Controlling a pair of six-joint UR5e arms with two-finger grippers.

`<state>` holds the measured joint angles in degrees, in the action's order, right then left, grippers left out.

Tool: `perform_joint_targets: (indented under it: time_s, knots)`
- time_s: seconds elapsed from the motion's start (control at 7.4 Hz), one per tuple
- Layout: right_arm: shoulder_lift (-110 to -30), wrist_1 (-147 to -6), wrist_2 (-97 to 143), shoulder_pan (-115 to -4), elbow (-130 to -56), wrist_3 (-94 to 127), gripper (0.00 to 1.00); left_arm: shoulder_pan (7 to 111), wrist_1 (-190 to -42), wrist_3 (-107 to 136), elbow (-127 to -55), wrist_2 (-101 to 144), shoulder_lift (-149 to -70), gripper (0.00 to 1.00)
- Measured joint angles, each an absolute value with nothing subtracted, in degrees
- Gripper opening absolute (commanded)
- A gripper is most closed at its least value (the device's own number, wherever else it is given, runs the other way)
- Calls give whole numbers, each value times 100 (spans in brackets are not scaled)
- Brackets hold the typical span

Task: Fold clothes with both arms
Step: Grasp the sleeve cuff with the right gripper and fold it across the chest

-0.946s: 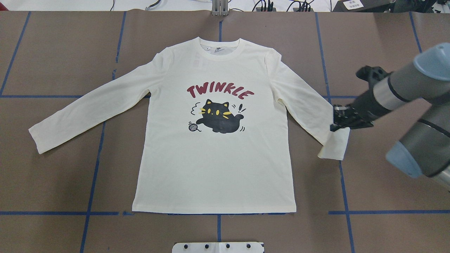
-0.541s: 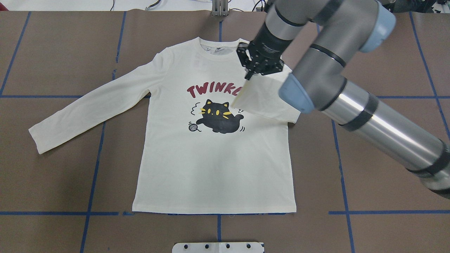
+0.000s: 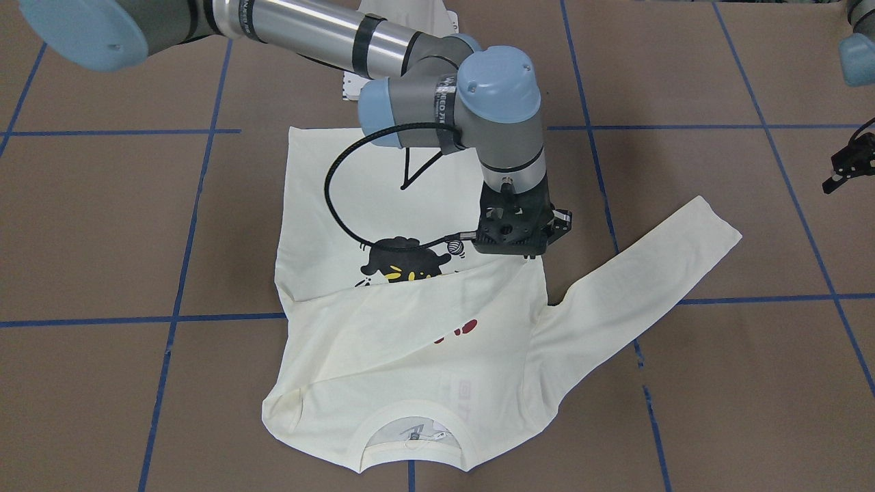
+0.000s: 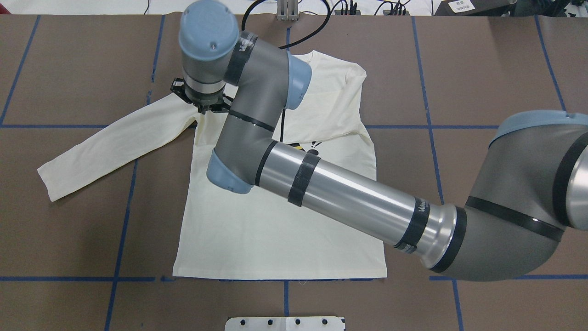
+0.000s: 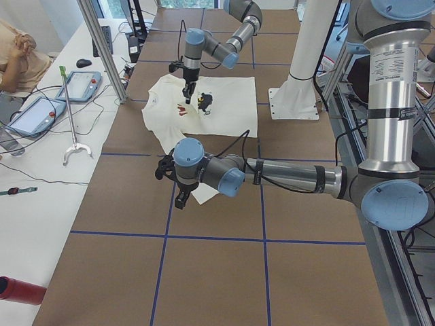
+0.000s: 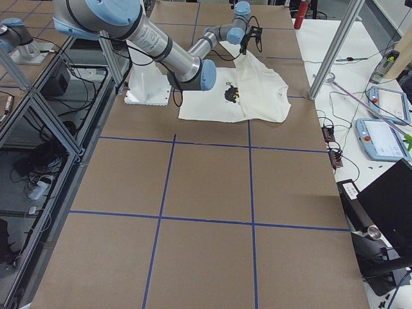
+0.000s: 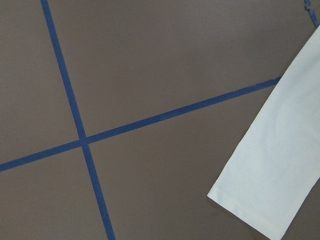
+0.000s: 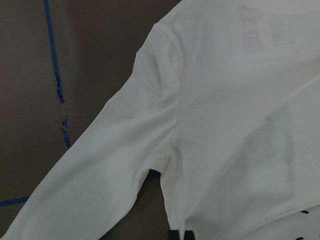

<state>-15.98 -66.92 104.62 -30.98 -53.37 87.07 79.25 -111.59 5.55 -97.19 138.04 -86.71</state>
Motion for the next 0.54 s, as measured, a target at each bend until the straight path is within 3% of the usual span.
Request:
perform_joint_targets:
  time_s: [0.27,0.41,0.54]
  knots:
    - [-1136,-6365,9971,-2837,-4654,8733,99,7486,-11514,949,-9682,13783,-8738,100]
    - [-1140,-6323,9943,-2877,-4674,8741,99,7112,-11797,1754,-9496,13753,-8861,100]
    - [-1435,-6325,10019,-3033,-5021,8748,99,6766,-12363,2700,-9029,13714,-8996,92]
